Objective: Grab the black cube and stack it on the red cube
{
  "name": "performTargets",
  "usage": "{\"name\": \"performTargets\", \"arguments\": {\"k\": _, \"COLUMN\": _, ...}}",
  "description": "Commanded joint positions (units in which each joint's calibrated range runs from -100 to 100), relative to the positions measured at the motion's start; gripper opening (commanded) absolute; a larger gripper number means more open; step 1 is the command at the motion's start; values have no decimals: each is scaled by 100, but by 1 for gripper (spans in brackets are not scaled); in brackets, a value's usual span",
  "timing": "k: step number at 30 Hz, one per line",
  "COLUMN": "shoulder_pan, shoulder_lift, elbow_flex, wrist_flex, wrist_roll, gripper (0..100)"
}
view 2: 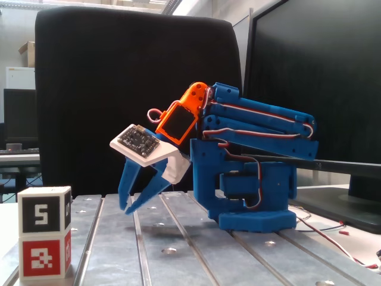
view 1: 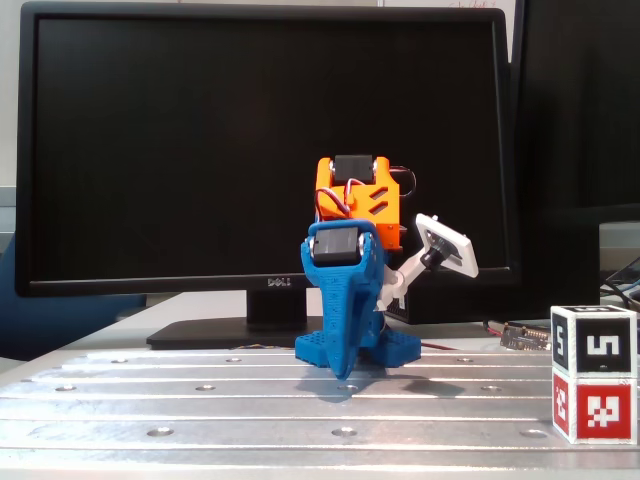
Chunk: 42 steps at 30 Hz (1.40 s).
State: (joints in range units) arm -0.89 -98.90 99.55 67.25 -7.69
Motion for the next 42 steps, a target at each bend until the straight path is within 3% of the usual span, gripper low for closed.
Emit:
{"name": "performTargets", "arguments": {"k": 1, "shoulder_pan": -11, "shoulder_lift": -51, "elbow_flex": 9, "wrist_flex": 213, "wrist_roll": 1, "gripper": 1}}
{"name": "performTargets", "arguments": {"k": 31, "shoulder_pan": -70, "shoulder_lift": -51, "elbow_flex": 9, "wrist_flex": 282, "wrist_roll": 22, "gripper": 1}}
{"name": "performTargets", "arguments": {"k": 35, "shoulder_pan": -77, "shoulder_lift": -43, "elbow_flex": 9, "wrist_flex": 308, "wrist_roll": 353, "gripper": 1}}
{"name": "performTargets", "arguments": {"k": 42, "shoulder_pan": -11, "shoulder_lift": -26, "elbow_flex": 9, "wrist_flex": 308, "wrist_roll": 364, "gripper": 1}}
